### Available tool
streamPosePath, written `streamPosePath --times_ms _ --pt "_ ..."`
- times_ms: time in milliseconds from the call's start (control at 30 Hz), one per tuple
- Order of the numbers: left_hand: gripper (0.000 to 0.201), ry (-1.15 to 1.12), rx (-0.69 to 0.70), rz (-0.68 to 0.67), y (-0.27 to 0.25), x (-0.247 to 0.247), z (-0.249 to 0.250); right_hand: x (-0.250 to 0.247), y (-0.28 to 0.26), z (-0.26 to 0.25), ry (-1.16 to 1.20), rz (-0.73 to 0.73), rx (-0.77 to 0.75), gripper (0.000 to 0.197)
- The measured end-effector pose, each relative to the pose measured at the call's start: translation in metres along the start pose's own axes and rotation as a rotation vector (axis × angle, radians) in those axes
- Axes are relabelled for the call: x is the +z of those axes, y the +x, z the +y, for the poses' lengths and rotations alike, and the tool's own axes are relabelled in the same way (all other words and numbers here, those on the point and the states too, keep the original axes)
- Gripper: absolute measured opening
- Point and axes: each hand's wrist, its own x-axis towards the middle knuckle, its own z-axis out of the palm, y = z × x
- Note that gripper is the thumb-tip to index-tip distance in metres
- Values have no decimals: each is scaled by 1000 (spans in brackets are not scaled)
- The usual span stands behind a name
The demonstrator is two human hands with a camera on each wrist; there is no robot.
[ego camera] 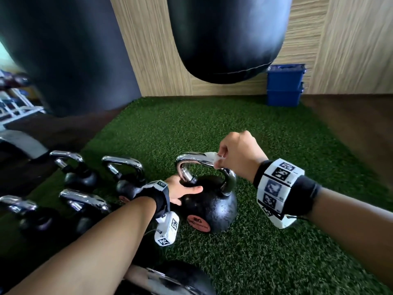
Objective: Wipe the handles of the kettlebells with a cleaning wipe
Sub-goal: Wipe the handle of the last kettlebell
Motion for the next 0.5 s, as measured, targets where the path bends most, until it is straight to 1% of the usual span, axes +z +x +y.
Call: streamPosePath --times_ms 133,200,267,333,400,500 --pt "93 -14 11 8 0 2 -4 0 -10 19 27 -16 81 29" --pt "93 -21 11 12 1 3 -5 1 -16 29 34 -44 119 31" --pt "96 -34 18 24 1 3 -5 3 -18 36 58 -35 129 32" --pt "92 -43 29 36 2 2 -4 5 -17 37 96 -8 110 30" --pt "84 -47 32 38 1 4 -5 7 -17 39 178 6 120 29" --pt "82 -49 22 48 1 6 -5 12 -21 50 348 -5 225 29"
